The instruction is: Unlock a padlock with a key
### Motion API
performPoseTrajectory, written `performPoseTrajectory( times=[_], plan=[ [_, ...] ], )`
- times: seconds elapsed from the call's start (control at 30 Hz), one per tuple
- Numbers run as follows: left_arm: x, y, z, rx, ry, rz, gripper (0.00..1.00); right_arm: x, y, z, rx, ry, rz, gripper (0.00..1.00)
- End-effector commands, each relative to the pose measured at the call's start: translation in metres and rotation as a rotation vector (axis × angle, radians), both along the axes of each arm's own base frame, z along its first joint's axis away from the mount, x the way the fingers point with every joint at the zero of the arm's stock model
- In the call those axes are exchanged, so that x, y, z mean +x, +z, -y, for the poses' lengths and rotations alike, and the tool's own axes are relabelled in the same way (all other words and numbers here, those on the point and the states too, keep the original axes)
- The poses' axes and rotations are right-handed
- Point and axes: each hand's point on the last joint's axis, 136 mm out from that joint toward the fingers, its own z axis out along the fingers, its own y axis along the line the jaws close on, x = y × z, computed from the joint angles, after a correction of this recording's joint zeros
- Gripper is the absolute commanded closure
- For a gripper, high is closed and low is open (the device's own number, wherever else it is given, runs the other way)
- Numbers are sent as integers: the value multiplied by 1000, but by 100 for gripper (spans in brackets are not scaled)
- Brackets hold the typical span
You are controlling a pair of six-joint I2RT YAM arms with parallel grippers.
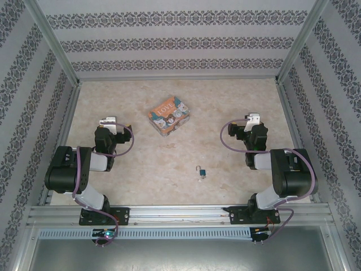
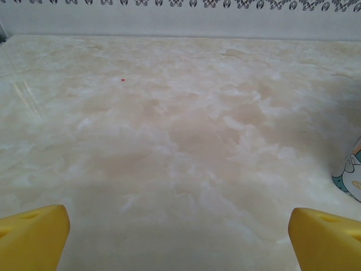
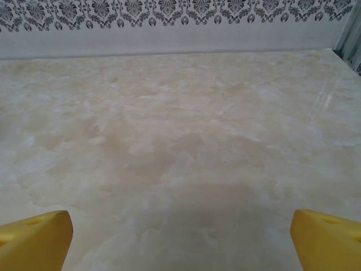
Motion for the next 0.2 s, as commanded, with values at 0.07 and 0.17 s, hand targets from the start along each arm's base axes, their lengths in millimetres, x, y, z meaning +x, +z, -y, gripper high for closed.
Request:
performPoseTrajectory(
  times=[0.07, 0.17],
  plan=[
    [2, 3, -5, 12, 1, 4, 1, 3, 7, -2, -14, 2, 18, 2],
    [2, 2, -5, 13, 1, 3, 1, 3, 7, -2, -14, 3, 20, 2]
  ],
)
